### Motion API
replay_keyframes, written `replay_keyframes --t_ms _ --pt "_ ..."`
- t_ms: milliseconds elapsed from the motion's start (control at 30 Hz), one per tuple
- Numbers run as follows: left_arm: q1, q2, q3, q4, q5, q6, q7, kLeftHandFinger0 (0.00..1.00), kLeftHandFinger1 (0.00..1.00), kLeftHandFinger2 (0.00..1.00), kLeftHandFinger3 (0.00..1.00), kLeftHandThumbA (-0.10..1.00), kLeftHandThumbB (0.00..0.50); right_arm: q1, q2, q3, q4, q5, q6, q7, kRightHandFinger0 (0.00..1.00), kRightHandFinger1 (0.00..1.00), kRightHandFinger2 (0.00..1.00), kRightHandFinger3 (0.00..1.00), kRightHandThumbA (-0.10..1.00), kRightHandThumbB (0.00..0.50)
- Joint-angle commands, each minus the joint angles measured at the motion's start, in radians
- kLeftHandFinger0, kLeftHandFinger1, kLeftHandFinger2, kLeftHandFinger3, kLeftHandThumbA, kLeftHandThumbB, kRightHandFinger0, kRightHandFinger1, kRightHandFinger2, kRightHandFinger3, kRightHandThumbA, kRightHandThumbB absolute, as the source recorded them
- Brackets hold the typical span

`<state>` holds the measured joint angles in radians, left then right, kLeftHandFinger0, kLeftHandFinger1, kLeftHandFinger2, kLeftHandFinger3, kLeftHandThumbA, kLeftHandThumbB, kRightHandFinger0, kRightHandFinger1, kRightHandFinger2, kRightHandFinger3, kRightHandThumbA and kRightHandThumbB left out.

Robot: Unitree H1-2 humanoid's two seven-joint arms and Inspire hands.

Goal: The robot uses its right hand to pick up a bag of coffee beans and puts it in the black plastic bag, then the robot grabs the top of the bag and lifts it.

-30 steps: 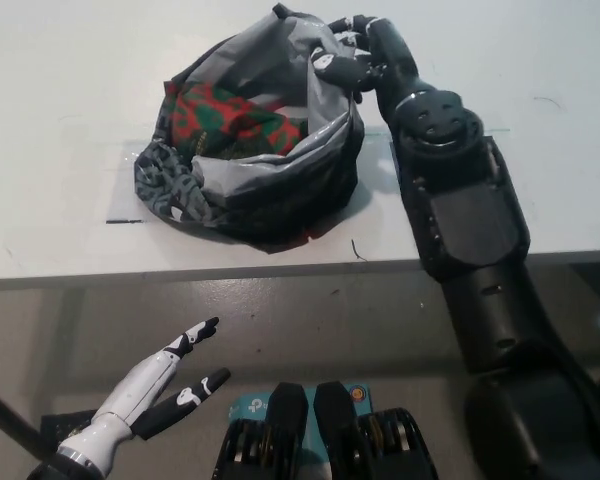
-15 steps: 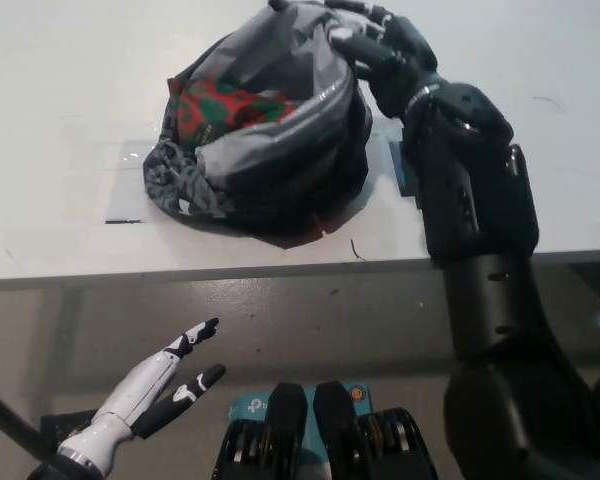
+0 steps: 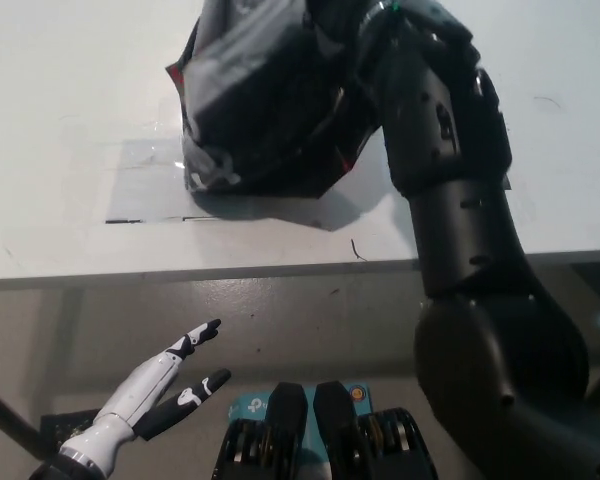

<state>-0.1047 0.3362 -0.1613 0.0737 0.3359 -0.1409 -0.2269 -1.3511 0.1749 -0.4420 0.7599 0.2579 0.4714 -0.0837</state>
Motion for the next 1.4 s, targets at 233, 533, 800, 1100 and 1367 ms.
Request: replay_keyframes --t_ms 233,533,800,1100,1367 --pt "-0.026 0.017 -0.007 -0.034 0.006 -0.01 -0.006 1.0 1.0 1.0 1.0 0.97 0.145 -0.318 0.006 -0.009 0.082 0.095 -0.038 -0.045 0.0 0.15 0.62 0.73 0.37 0.0" --pt "-0.027 0.014 -0.01 -0.037 0.012 -0.01 -0.002 1.0 1.0 1.0 1.0 0.95 0.131 -0.42 -0.017 -0.046 0.191 0.127 -0.076 -0.074 0.0 0.17 0.61 0.69 0.38 0.0" --pt "-0.031 0.013 -0.015 -0.035 0.017 -0.004 -0.005 1.0 1.0 1.0 1.0 0.95 0.128 -0.517 -0.046 -0.048 0.213 0.132 -0.096 -0.072 0.0 0.18 0.62 0.68 0.39 0.0" --pt "-0.032 0.015 -0.026 -0.033 0.031 -0.014 -0.002 1.0 1.0 1.0 1.0 0.96 0.12 -0.576 -0.053 -0.062 0.248 0.145 -0.115 -0.09 0.0 0.2 0.66 0.66 0.37 0.0" --pt "-0.041 0.013 -0.03 -0.036 0.026 -0.007 -0.007 1.0 1.0 1.0 1.0 0.92 0.121 -0.685 -0.084 -0.072 0.299 0.154 -0.144 -0.091 0.0 0.21 0.65 0.67 0.41 0.011"
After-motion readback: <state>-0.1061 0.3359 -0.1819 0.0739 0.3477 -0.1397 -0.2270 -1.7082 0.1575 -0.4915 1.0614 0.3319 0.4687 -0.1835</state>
